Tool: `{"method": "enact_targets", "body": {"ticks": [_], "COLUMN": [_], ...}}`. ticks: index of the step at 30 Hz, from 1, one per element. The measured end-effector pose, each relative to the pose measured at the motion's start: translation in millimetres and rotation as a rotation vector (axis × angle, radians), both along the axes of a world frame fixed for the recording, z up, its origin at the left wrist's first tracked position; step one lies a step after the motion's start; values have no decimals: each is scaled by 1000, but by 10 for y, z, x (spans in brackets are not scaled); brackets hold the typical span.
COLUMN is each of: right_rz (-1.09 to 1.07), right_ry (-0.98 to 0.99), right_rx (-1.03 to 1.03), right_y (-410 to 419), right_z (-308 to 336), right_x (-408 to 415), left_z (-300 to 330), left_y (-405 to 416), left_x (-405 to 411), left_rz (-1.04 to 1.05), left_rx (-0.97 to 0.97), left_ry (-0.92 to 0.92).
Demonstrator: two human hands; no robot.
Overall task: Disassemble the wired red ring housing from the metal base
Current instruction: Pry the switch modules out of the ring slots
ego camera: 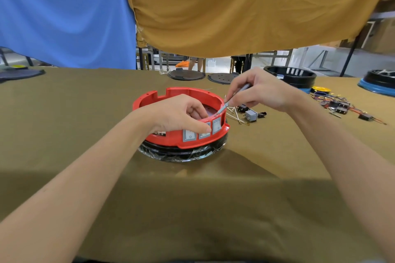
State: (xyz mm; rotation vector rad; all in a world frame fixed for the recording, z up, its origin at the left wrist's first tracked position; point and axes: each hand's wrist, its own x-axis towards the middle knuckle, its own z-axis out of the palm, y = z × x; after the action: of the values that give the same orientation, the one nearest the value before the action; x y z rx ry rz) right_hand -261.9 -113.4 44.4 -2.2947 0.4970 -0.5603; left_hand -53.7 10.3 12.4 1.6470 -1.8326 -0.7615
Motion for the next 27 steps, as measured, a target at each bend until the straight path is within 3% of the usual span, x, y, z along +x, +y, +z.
{"method": "enact_targets", "body": {"ticks": [13, 19, 22, 27], "right_rz": [25, 19, -22, -33], "right_ry": [209, 405, 477, 344], "right_rx": [-114, -286, -271, -238], "right_y": [49, 168, 198, 192], "right_z": [276, 504, 549, 441], "right_x": [113, 279, 352, 416], "left_z": [-2, 2, -5, -2], "left_y": [-13, -18, -8, 0], "left_x": [11, 2, -2, -2], "left_rz": [2, 14, 13, 23], "left_rx": [-11, -9, -14, -20], "left_ry": [7, 17, 20, 20]}}
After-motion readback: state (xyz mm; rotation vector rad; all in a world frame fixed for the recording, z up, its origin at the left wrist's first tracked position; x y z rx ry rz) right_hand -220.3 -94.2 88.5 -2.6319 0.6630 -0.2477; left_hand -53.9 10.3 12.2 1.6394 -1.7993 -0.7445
